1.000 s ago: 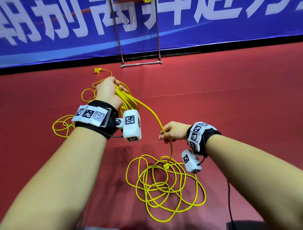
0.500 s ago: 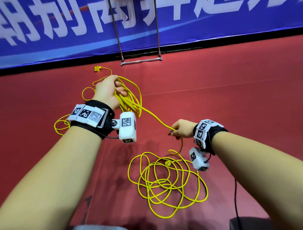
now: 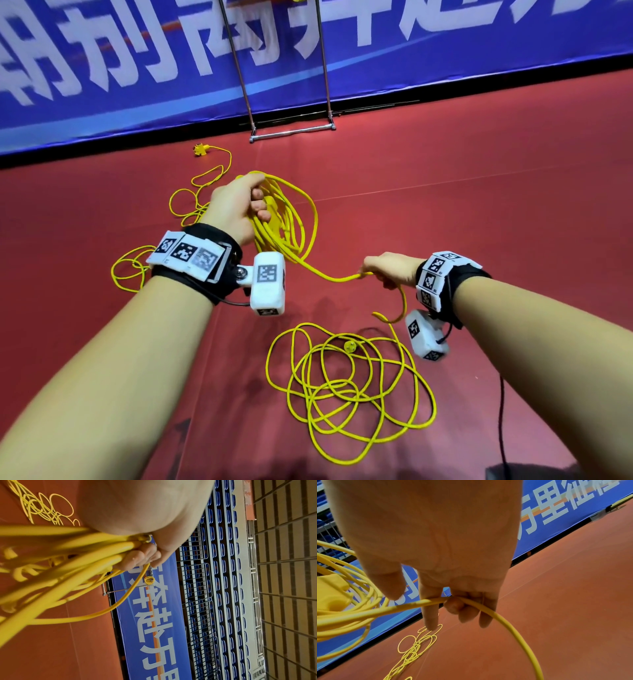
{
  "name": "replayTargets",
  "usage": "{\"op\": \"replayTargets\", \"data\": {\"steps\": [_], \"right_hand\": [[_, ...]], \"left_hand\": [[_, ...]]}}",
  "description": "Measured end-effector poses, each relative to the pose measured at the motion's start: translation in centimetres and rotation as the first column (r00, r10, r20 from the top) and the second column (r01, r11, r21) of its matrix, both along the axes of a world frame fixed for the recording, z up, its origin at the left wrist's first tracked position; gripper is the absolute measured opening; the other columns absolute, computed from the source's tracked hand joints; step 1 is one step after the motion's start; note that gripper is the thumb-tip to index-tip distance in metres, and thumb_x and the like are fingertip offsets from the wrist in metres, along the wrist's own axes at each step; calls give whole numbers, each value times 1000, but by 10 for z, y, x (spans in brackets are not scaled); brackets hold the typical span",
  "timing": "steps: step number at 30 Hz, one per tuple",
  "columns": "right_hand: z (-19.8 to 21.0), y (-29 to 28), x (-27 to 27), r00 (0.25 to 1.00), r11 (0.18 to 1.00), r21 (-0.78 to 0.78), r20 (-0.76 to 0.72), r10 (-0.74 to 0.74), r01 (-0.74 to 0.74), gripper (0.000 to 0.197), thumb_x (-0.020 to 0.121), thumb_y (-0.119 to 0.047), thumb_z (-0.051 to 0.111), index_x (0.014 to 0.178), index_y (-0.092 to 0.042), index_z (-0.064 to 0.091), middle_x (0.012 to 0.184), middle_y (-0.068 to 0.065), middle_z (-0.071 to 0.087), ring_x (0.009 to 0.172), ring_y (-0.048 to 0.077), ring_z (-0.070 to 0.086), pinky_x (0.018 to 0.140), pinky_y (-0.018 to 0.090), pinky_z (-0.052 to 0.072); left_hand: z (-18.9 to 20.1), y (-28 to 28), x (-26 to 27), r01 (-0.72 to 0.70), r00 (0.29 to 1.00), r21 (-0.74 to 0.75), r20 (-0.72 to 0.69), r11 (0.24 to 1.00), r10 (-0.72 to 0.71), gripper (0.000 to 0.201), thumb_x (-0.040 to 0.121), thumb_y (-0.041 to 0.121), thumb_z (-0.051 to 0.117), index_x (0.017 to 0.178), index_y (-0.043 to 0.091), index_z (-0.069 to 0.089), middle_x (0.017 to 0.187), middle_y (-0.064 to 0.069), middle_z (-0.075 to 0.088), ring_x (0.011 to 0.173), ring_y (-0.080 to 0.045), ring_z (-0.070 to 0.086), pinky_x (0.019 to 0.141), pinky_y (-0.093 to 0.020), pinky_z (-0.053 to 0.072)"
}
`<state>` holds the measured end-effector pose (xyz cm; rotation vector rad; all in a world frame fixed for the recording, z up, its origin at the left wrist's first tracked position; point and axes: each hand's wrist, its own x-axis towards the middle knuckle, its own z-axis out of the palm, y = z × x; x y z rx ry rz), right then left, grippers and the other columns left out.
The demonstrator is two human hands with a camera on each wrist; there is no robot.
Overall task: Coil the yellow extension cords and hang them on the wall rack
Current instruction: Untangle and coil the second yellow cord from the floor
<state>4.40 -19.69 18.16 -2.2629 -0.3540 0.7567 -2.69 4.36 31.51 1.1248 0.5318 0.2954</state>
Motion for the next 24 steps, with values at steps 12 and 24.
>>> {"op": "replayTargets", "data": {"steps": [12,24], "right_hand": [[27,5,6,886,977,-153,460,-65,151,30,76,-39,78,71,-18,58,71,0,60,79,26,62,66,28,45],[44,26,1,866,822,321,-347,-360,470,25,91,3,36,105,-8,53,69,8,59,56,21,58,52,26,48]], "left_hand": [[-17,-31,-2,251,958,128,-175,959,-227,23,95,21,56,73,15,53,48,3,45,36,-11,43,43,-18,42],[-37,-47,7,187,958,-38,-214,982,-191,28,97,23,50,71,15,48,51,3,44,34,-13,37,42,-19,43]]}}
